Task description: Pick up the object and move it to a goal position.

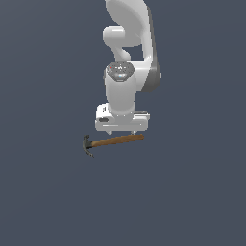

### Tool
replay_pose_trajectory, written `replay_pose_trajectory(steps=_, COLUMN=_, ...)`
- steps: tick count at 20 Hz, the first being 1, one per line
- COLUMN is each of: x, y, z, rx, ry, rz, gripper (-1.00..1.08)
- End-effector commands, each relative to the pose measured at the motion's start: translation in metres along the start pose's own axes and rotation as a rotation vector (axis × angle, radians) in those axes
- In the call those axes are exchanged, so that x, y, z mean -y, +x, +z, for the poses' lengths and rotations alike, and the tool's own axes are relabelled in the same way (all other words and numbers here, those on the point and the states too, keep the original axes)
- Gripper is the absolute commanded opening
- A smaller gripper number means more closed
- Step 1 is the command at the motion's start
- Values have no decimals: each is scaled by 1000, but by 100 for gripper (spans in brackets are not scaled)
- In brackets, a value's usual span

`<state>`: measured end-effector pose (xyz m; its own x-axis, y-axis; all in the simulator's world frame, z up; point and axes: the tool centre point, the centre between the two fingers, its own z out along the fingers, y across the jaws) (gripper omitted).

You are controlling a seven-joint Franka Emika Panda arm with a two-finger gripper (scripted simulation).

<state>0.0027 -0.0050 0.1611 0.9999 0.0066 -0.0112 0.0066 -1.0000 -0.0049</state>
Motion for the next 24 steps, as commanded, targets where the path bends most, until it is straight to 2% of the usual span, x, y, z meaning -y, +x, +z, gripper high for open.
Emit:
replay_pose_trajectory(steps=1, x=0, y=0, z=0, rx=0, ry=0, rz=0, gripper=100)
replay_pose_trajectory(steps=15, x=-4, y=6, z=-16, rx=-16, ry=-1, rz=-37, gripper=100)
replay_pose_trajectory(steps=24, x=-5, y=5, z=-8, rx=-13, ry=6, rz=56, gripper=100)
